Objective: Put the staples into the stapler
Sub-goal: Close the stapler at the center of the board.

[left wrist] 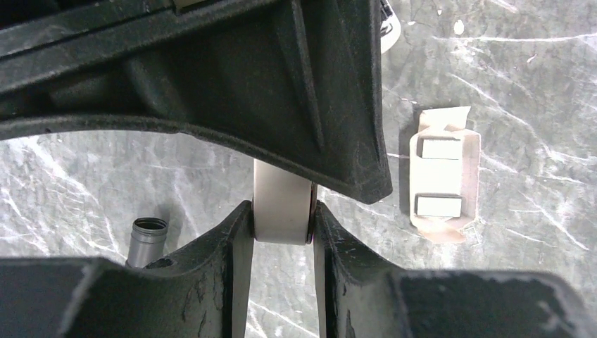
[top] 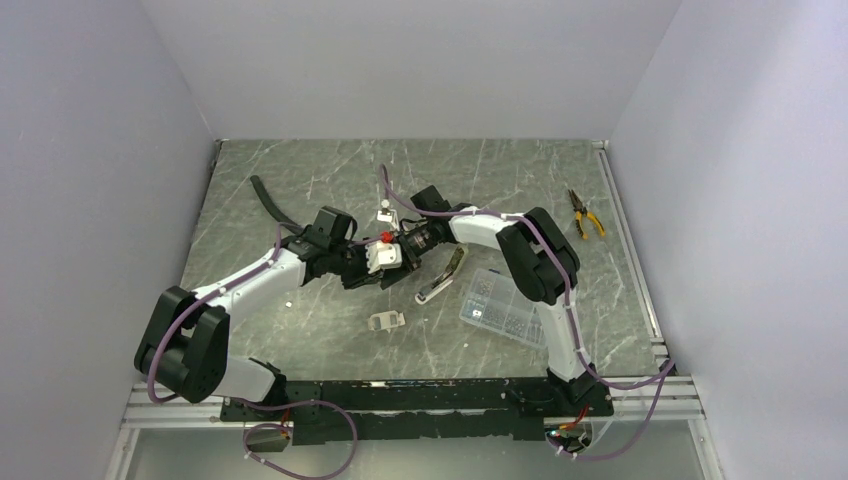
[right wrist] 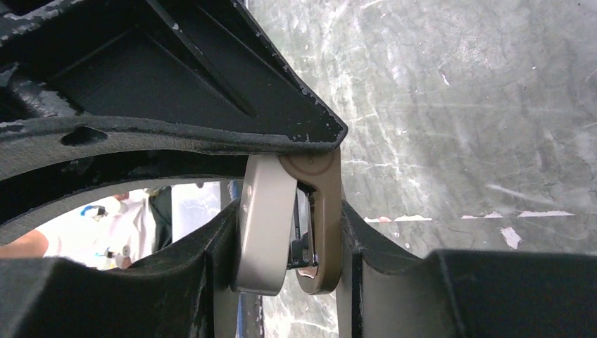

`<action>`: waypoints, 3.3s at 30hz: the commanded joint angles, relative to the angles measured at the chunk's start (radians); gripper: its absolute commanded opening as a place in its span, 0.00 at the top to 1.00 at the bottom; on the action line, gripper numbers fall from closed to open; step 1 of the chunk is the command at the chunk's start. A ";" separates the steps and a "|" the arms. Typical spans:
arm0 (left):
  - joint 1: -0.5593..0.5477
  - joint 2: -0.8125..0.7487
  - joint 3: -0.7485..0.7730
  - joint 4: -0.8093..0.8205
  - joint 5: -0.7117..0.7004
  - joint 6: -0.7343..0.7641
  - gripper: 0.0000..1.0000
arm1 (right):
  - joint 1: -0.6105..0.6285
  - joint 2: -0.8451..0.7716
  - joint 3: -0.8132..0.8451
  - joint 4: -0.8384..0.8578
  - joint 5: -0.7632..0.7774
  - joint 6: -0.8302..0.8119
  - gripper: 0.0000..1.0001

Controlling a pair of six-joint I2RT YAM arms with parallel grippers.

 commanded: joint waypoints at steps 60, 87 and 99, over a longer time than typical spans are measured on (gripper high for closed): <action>-0.143 -0.214 -0.343 0.465 -0.276 0.294 0.97 | 0.048 -0.039 0.108 0.012 -0.080 -0.012 0.87; -0.143 -0.236 -0.322 0.416 -0.262 0.290 0.97 | 0.047 0.025 0.183 -0.207 -0.065 -0.169 0.66; -0.142 -0.241 -0.323 0.387 -0.244 0.262 0.97 | 0.043 0.027 0.252 -0.363 -0.019 -0.358 1.00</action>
